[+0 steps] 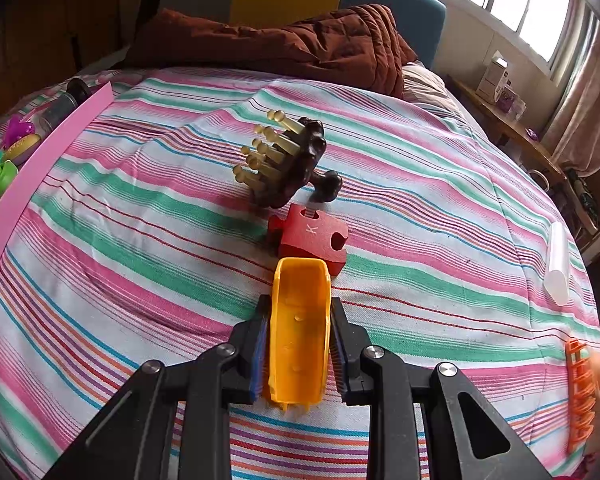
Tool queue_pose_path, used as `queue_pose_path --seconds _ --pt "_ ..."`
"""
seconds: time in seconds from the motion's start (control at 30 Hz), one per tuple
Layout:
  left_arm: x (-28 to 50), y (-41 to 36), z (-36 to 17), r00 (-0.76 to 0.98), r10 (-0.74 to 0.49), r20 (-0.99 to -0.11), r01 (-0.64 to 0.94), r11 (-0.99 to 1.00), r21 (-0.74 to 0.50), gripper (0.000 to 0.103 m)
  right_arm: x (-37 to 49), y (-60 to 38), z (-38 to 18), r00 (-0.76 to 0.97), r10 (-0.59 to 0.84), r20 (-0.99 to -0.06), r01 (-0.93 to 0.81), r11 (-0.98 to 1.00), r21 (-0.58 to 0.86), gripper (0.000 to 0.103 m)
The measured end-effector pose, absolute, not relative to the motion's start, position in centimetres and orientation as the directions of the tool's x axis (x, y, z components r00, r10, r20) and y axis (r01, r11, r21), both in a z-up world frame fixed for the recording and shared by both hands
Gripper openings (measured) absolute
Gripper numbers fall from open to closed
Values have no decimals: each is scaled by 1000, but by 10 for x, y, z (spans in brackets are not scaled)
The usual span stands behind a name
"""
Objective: Organize rigid objects
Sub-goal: 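Carry the red cylinder over the white tray with the left gripper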
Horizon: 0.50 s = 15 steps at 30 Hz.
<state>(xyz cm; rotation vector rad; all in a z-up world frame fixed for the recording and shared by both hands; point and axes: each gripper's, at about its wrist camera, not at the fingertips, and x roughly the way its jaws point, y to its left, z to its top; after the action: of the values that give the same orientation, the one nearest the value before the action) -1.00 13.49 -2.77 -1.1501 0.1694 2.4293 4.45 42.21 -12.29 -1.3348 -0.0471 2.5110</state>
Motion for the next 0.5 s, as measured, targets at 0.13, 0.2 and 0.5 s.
queue_pose_path --seconds 0.13,0.2,0.5 --pt "-15 105 -32 -549 325 -770 -393 -914 -105 25 44 422 -123 -525 275 -806 -243 -955 -167 27" --pt "-15 85 -33 -552 310 -774 -361 -926 -113 25 44 422 -123 -525 275 -806 -244 -955 -167 27" --pt "-9 24 -49 -521 301 -798 -279 -944 -174 25 45 423 -122 -523 278 -805 -247 -954 -169 27"
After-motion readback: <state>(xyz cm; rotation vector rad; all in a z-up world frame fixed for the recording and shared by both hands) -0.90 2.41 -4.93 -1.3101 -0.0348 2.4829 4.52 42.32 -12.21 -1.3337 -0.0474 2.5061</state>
